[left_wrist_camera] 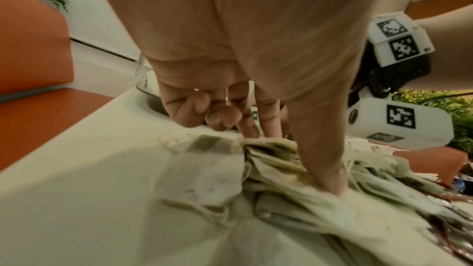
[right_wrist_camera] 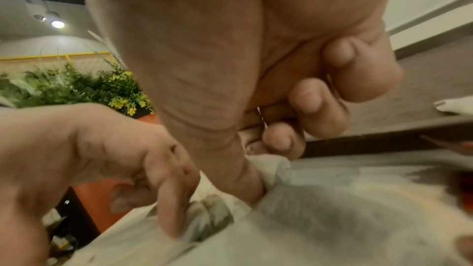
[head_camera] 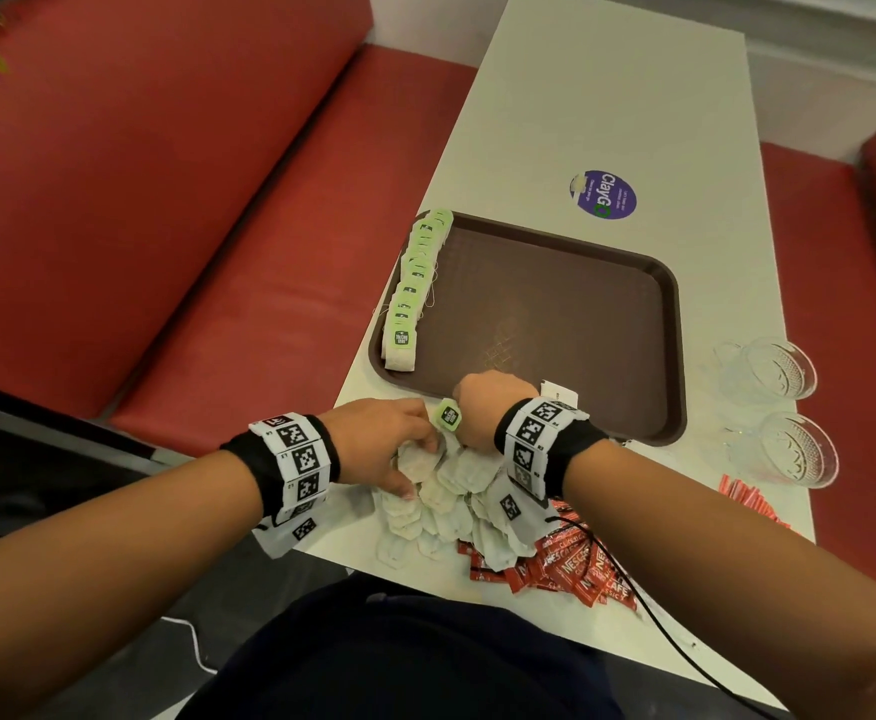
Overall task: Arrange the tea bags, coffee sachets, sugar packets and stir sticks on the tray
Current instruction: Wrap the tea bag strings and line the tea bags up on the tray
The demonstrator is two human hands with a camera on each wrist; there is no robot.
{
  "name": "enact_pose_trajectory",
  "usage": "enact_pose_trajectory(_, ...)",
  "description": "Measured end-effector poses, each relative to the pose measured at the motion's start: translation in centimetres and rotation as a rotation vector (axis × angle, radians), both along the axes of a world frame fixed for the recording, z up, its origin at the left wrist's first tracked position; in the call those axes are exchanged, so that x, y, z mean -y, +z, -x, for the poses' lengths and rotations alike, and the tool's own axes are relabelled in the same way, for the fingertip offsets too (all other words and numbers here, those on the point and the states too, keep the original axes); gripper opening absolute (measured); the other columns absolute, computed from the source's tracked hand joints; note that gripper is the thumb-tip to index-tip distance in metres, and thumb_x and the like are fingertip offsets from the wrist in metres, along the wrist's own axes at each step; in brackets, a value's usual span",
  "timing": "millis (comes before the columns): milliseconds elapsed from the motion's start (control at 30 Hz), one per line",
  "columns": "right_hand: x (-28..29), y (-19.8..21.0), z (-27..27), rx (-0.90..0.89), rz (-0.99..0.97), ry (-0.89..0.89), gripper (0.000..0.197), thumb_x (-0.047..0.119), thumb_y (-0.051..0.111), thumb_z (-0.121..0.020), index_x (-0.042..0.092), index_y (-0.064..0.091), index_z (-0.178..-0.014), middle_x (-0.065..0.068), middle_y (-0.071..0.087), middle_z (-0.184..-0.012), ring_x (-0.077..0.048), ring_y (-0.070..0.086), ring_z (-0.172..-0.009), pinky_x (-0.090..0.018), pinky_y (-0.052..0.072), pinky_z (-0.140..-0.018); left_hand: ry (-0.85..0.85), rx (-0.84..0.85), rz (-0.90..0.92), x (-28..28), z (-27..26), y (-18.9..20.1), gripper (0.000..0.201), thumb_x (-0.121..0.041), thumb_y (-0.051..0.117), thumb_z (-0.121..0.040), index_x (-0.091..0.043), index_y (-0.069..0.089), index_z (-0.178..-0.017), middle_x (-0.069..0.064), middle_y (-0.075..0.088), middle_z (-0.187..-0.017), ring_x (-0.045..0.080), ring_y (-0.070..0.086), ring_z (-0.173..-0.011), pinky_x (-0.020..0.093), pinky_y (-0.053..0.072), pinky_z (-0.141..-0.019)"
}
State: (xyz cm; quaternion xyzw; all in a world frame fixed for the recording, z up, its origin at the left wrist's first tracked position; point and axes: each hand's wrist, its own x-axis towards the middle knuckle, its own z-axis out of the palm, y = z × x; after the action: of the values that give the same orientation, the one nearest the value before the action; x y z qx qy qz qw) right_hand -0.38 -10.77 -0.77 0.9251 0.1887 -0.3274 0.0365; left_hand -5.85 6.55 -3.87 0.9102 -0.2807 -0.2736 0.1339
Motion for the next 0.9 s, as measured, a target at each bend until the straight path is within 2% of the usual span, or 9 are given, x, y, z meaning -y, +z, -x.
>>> enact_pose_trajectory(100, 0.6, 0.4, -0.2, -0.041, -0.114, -0.041, 0.013, 0.024, 0.063, -0.084, 0.018, 0.066, -0.095, -0.002, 0.068, -0.087, -0.025, 0.066, -0.079, -0.032, 0.055, -0.068, -0.002, 0.036, 0.012, 0.1, 0.0, 0.3, 0.042, -0.045, 0.073, -0.082, -0.031, 0.062, -0.119, -0.013, 0.056, -0.113, 0.005, 0.050, -0.084, 0.023, 0.041, -0.073)
enact_pose_trajectory(167, 1.0, 0.8, -0.4, -0.028, -0.158, -0.044, 0.002, 0.019, 0.059, -0.086, 0.018, 0.060, -0.084, -0.001, 0.063, -0.081, -0.023, 0.061, -0.078, -0.027, 0.047, -0.060, 0.001, 0.052, 0.023, 0.2, -0.1, 0.6, 0.030, -0.039, 0.067, -0.086, -0.029, 0.067, -0.114, -0.010, 0.062, -0.107, 0.007, 0.055, -0.083, 0.026, 0.045, -0.074)
enact_pose_trajectory(233, 1.5, 1.0, -0.7, 0.001, -0.206, -0.049, 0.023, 0.011, 0.056, -0.088, 0.021, 0.045, -0.071, 0.002, 0.051, -0.073, -0.024, 0.054, -0.075, -0.025, 0.034, -0.051, 0.020, 0.074, 0.020, 0.2, -0.5, 1.0, 0.024, -0.037, 0.062, -0.091, -0.029, 0.069, -0.113, -0.008, 0.067, -0.103, 0.014, 0.063, -0.090, 0.029, 0.048, -0.077)
enact_pose_trajectory(300, 1.9, 1.0, -1.0, -0.001, -0.266, -0.079, 0.033, 0.004, 0.057, -0.087, 0.023, 0.037, -0.069, 0.003, 0.050, -0.075, -0.026, 0.053, -0.079, -0.025, 0.035, -0.052, 0.061, 0.119, 0.040, 0.1, -1.1, 1.4, 0.024, -0.037, 0.059, -0.094, -0.029, 0.069, -0.115, -0.008, 0.068, -0.104, 0.014, 0.062, -0.094, 0.026, 0.045, -0.075)
enact_pose_trajectory(400, 2.8, 0.9, -1.1, -0.068, -0.399, -0.212, 0.036, -0.004, 0.065, -0.081, 0.022, 0.041, -0.089, -0.003, 0.069, -0.095, -0.026, 0.067, -0.084, -0.037, 0.057, -0.072, 0.121, 0.181, 0.112, 0.0, -2.2, 2.2, 0.021, -0.038, 0.059, -0.096, -0.027, 0.070, -0.111, -0.009, 0.068, -0.100, 0.011, 0.060, -0.087, 0.026, 0.041, -0.072)
enact_pose_trajectory(500, 3.4, 0.5, -0.9, -0.079, -0.517, -0.234, 0.044, -0.008, 0.056, -0.084, 0.022, 0.044, -0.113, 0.003, 0.073, -0.094, -0.019, 0.068, -0.082, -0.035, 0.056, -0.074, 0.166, 0.183, 0.169, -0.3, -3.1, 2.6, 0.017, -0.037, 0.061, -0.095, -0.028, 0.070, -0.105, -0.011, 0.068, -0.093, 0.011, 0.060, -0.083, 0.034, 0.050, -0.076)
enact_pose_trajectory(600, 3.7, 0.4, -1.1, -0.010, -0.607, -0.224, 0.028, 0.002, 0.050, -0.091, 0.018, 0.057, -0.113, -0.003, 0.067, -0.101, -0.023, 0.061, -0.092, -0.031, 0.047, -0.075, 0.200, 0.202, 0.211, -0.4, -4.2, 3.1, 0.016, -0.038, 0.060, -0.095, -0.029, 0.070, -0.104, -0.010, 0.069, -0.089, 0.012, 0.062, -0.081, 0.037, 0.052, -0.075)
enact_pose_trajectory(700, 4.0, 0.5, -1.1, -0.015, -0.750, -0.290, 0.011, 0.012, 0.055, -0.091, 0.017, 0.057, -0.100, -0.003, 0.062, -0.089, -0.022, 0.058, -0.080, -0.031, 0.044, -0.065, 0.233, 0.229, 0.285, 0.1, -5.1, 3.7, 0.014, -0.037, 0.062, -0.095, -0.030, 0.072, -0.103, -0.018, 0.062, -0.076, -0.003, 0.054, -0.069, 0.030, 0.047, -0.068)
enact_pose_trajectory(900, 4.3, 0.0, -2.3, 0.122, -0.871, -0.259, 0.003, 0.013, 0.062, -0.087, 0.013, 0.062, -0.090, 0.001, 0.062, -0.074, -0.017, 0.057, -0.066, -0.032, 0.046, -0.061, 0.327, 0.342, 0.470, 1.5, -6.8, 4.8, 0.009, -0.027, 0.067, -0.094, -0.024, 0.074, -0.099, -0.016, 0.059, -0.066, -0.002, 0.054, -0.062, 0.017, 0.039, -0.059)
